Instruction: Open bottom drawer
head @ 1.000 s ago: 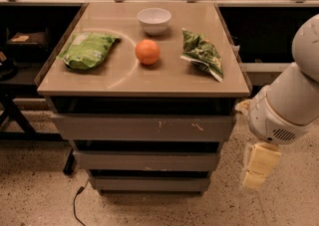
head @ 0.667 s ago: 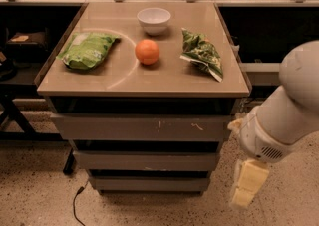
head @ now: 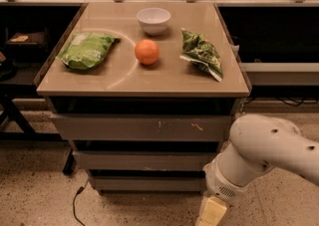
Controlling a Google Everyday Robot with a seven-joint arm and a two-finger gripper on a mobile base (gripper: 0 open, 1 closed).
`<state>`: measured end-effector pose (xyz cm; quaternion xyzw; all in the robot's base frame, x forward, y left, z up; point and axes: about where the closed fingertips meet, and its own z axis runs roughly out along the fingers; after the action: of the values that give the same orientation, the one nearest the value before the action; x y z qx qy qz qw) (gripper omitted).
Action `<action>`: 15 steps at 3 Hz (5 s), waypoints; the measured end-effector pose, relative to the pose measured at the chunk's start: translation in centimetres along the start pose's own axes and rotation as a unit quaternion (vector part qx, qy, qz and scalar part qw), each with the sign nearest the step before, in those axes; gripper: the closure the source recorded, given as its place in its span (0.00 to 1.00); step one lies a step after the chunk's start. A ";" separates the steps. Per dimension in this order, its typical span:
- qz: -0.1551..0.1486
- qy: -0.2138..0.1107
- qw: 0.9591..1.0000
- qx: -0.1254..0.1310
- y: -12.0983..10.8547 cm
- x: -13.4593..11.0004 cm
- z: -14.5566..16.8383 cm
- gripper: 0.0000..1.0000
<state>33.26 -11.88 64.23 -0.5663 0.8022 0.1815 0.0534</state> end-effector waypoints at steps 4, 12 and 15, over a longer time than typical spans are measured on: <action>-0.031 -0.061 0.997 -0.024 -4.4 -1.3 11.6 0.00; 0.003 -0.173 0.985 0.007 -17.8 -0.3 33.6 0.00; -0.004 -0.188 0.982 0.026 -21.5 0.1 37.6 0.00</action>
Offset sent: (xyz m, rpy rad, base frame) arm 0.0056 0.0198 -0.0518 0.0134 0.0382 -0.0171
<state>48.66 -5.07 24.29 -0.5239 0.7798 0.2634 0.2193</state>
